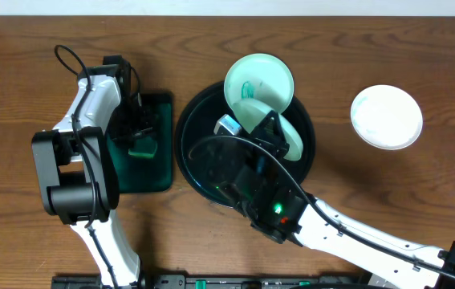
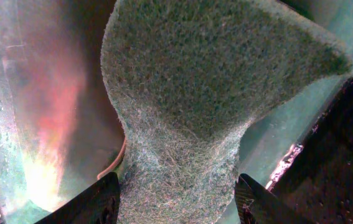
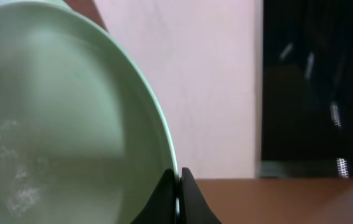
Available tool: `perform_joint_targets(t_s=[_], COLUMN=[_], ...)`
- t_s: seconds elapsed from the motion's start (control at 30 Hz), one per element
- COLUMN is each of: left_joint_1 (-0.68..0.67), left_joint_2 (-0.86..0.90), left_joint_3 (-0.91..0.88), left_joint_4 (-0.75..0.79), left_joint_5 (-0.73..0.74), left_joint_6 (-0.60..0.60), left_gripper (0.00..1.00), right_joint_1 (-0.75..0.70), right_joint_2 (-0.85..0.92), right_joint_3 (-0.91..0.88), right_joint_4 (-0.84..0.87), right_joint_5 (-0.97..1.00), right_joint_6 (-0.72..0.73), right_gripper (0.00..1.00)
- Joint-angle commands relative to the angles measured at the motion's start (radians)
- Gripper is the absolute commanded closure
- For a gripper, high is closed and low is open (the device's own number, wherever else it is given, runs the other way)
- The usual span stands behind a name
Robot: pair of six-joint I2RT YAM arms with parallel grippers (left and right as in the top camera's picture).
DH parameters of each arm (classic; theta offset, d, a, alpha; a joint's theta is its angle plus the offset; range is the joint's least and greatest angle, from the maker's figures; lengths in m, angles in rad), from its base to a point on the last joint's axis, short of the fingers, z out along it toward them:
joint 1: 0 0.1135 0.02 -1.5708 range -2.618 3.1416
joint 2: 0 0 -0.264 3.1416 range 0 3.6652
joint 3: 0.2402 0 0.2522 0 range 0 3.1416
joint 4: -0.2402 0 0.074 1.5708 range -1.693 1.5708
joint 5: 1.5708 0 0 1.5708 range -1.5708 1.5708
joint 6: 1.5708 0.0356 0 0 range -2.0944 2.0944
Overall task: Clean dirty plates on tray and stack at the side
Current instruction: 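Tilt the plate up by its rim and lift it with the right gripper, then carry the plate right and lower it onto the cleaned plate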
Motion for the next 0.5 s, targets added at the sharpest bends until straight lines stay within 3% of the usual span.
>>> perform_joint_targets(t_s=[0.0,0.17,0.23,0.47], left_joint_1=[0.0,0.0,0.0,0.0], left_joint_2=[-0.01,-0.01,-0.01,-0.01], left_joint_3=[-0.006,-0.006,-0.006,-0.006], left_joint_4=[-0.005,-0.006,-0.006,-0.006], left_joint_5=[-0.005,-0.006,-0.005,-0.005], left_joint_6=[-0.005,-0.005,-0.005,-0.005], left_gripper=[0.4,0.4,0.4,0.4], right_joint_1=[-0.021,-0.109,-0.147,-0.299], right_joint_2=[-0.008,-0.008,-0.008,-0.061], right_joint_3=[0.012,0.012,0.012,0.028], right_joint_4=[-0.111,-0.277,-0.28,-0.208], right_joint_5=[-0.134,-0.465,-0.549,-0.782], right_joint_6=[0.338,0.901,1.035,1.217], right_gripper=[0.99,0.99,0.99,0.99])
